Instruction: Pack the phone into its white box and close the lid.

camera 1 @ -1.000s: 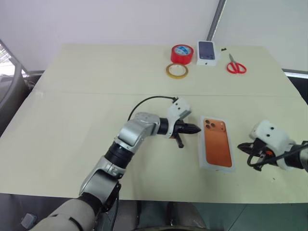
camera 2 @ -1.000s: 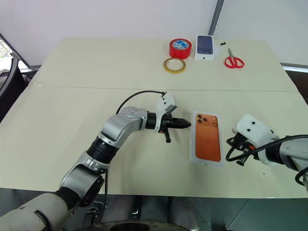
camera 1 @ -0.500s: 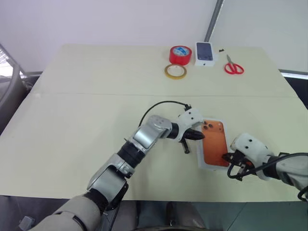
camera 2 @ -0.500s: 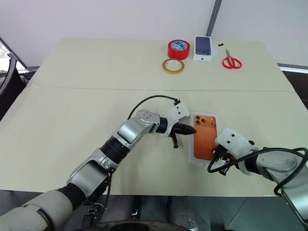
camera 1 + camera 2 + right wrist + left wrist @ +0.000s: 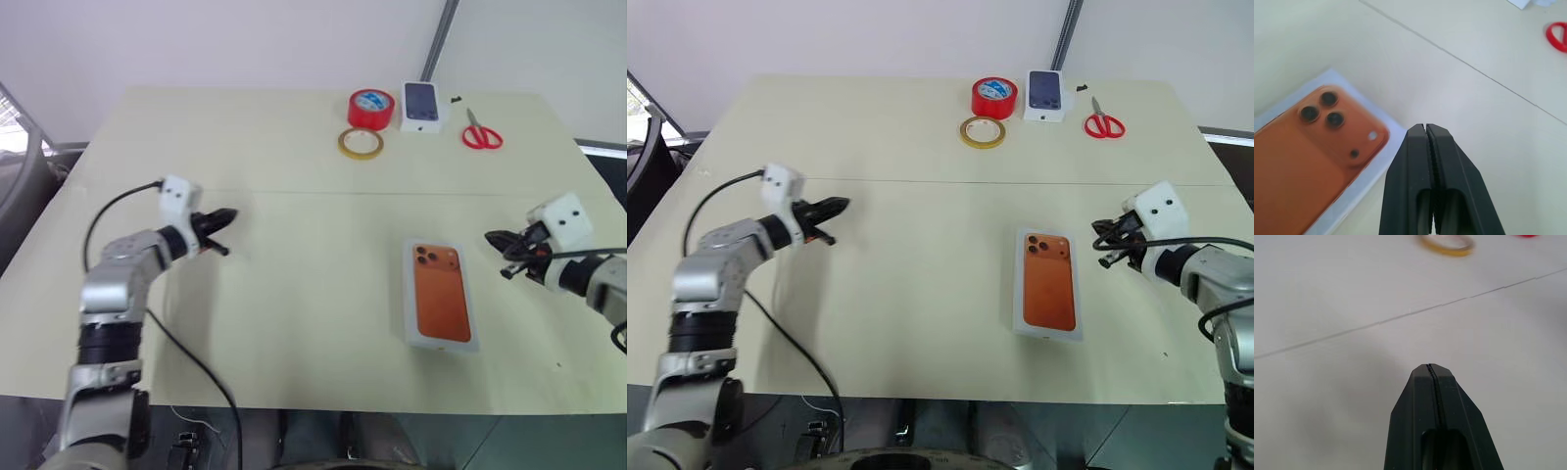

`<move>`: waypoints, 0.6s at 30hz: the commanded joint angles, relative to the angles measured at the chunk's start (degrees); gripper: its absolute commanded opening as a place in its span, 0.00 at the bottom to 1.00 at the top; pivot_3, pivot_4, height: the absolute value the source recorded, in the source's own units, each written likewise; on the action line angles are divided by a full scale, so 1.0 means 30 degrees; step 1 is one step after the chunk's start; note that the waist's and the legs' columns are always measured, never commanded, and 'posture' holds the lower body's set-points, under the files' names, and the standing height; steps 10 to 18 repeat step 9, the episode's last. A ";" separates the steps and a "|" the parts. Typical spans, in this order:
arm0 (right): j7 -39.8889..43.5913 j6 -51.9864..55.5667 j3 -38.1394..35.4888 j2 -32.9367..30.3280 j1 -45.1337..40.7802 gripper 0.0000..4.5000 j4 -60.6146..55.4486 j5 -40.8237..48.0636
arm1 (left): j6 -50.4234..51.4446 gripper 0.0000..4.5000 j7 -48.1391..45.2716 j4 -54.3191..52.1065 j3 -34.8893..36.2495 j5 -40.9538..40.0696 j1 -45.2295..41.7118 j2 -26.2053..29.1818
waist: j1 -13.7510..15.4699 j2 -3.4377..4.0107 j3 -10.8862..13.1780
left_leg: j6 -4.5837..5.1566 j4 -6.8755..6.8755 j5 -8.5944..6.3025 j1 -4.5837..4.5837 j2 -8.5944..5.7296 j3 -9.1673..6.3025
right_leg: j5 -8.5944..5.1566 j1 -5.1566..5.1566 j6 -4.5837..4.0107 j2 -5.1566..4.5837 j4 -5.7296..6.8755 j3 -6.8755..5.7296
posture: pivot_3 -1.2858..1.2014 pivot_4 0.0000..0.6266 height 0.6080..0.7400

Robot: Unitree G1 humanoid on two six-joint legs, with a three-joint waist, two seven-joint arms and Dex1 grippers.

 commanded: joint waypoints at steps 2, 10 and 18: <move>0.0310 -0.0844 -0.0338 0.0313 -0.0661 0.02 0.0525 0.0469 | -0.0803 0.00 0.0580 -0.0719 0.1235 -0.0173 0.0876 0.0963 | -0.0049 0.0000 -0.0001 | 0.0001 0.0000 -0.0001 0.0000 -0.0001 0.0001 | 0.0001 0.0001 0.0000 -0.0006 0.0001 0.0001 | 0.52 0.24 1.00; 0.0489 -0.1054 0.0646 0.0927 -0.1013 0.02 0.0216 0.0722 | -0.0469 0.00 0.1352 -0.1690 0.1552 -0.0548 0.1945 0.1297 | -0.0142 0.0004 0.0003 | 0.0001 -0.0058 0.0000 0.0008 0.0010 0.0005 | 0.0002 -0.0025 -0.0002 -0.0007 0.0001 0.0002 | 0.52 0.24 1.00; 0.0489 -0.1054 0.0646 0.0927 -0.1013 0.02 0.0216 0.0722 | -0.0469 0.00 0.1352 -0.1690 0.1552 -0.0548 0.1945 0.1297 | -0.0142 0.0004 0.0003 | 0.0001 -0.0058 0.0000 0.0008 0.0010 0.0005 | 0.0002 -0.0025 -0.0002 -0.0007 0.0001 0.0002 | 0.52 0.24 1.00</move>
